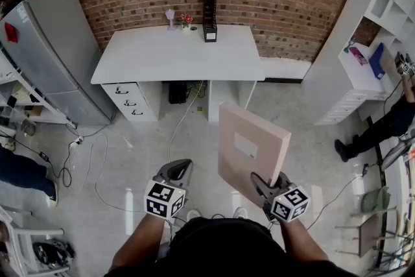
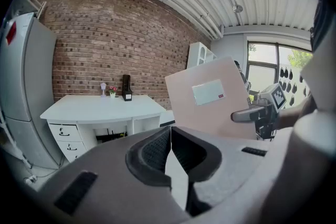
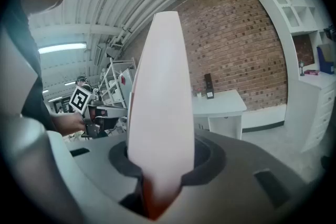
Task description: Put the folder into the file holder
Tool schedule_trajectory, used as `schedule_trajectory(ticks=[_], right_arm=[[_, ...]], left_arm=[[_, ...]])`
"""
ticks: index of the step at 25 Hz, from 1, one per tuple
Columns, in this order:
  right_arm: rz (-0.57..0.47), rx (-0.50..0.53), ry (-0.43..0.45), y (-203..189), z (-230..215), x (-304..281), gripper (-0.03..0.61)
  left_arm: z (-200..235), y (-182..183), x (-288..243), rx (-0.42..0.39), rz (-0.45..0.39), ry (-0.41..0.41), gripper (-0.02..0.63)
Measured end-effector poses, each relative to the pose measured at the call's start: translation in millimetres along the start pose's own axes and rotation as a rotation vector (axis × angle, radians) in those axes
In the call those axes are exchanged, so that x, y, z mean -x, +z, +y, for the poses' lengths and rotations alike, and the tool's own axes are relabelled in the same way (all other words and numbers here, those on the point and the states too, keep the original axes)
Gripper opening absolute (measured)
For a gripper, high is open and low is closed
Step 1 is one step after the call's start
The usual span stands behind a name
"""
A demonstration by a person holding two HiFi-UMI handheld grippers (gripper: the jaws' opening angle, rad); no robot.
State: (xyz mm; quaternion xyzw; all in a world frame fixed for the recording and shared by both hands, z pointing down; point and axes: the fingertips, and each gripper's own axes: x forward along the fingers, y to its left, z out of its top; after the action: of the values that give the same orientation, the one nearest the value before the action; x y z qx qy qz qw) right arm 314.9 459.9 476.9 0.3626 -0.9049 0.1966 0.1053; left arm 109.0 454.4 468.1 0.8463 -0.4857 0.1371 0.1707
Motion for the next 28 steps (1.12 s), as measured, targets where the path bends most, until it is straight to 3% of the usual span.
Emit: schedule_trajectory(ticks=[12,16,22,28], right_arm=[[-0.001,0.036,-0.017,2.4,11.5,-14.4,0.149],[-0.016,-0.004,-0.033,1.4,14.7,-18.2,0.156],[0.058,0.017,-0.038,-12.9,25.5,-30.3,0.160],[0.054,0.009,-0.071,-16.3,43.1,-47.2,0.163]], left_arm=[[16.7,-2.1,5.2,-0.004,-0.009,-0.010,0.006],[22.1,-5.9,7.0,-0.003,-0.003,-0.019,0.006],[37.9,-13.0,12.2,0.022,0.006,-0.019,0.005],[66.3,-25.7,33.0,-0.003,0.030,-0.010,0.006]])
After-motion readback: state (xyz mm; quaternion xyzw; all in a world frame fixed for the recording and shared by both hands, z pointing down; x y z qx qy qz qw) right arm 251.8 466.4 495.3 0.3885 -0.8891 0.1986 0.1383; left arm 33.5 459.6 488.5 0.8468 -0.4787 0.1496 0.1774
